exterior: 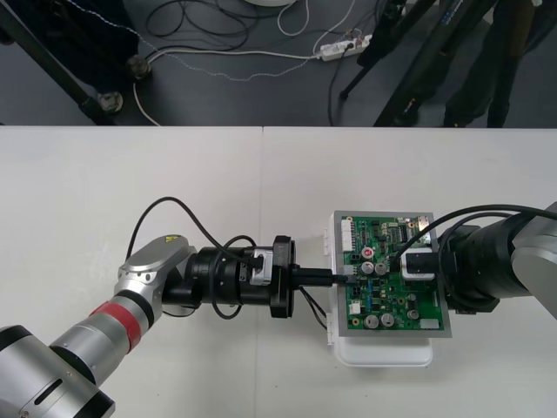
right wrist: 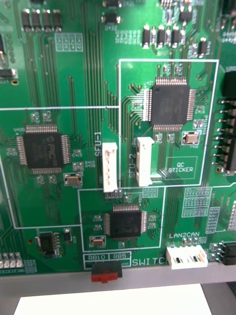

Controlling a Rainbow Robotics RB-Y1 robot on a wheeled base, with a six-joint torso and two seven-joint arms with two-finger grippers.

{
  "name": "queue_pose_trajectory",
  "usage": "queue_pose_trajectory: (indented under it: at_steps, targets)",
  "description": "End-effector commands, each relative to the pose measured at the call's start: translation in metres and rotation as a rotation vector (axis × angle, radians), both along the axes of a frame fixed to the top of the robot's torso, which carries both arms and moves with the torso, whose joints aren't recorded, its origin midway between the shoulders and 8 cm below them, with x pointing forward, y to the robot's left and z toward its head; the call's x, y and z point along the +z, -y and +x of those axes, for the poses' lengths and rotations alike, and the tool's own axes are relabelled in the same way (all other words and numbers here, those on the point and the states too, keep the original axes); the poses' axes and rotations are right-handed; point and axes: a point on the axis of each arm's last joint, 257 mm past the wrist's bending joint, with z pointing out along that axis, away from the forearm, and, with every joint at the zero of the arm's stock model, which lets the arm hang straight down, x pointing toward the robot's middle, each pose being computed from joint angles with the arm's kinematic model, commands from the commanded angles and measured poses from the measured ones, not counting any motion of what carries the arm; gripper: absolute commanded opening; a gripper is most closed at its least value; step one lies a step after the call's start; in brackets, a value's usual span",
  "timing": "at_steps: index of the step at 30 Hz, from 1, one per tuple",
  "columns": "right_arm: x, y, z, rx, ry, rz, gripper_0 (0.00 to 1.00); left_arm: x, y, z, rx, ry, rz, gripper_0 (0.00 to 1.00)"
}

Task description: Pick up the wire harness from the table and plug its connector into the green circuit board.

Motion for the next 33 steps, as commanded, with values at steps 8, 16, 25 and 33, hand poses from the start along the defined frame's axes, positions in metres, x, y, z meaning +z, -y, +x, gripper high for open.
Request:
queue_pose_trajectory:
  at_steps: [8,16,25,33]
  targets:
    - [-0.004,-0.017,-0.008,0.004,-0.019,0.044,1.0,0.024,0.047,-0.021,-0.053,0.015,-0.07,0.0]
    - [-0.004,-0.017,-0.008,0.003,-0.02,0.045,1.0,0.023,0.046,-0.019,-0.048,0.016,-0.066,0.0]
    - [-0.004,-0.017,-0.008,0.004,-0.019,0.044,1.0,0.021,0.038,-0.015,-0.04,0.013,-0.056,0.0]
    - [-0.002,-0.011,-0.007,0.009,-0.016,0.029,1.0,0.018,0.017,-0.001,-0.005,0.002,-0.043,0.67]
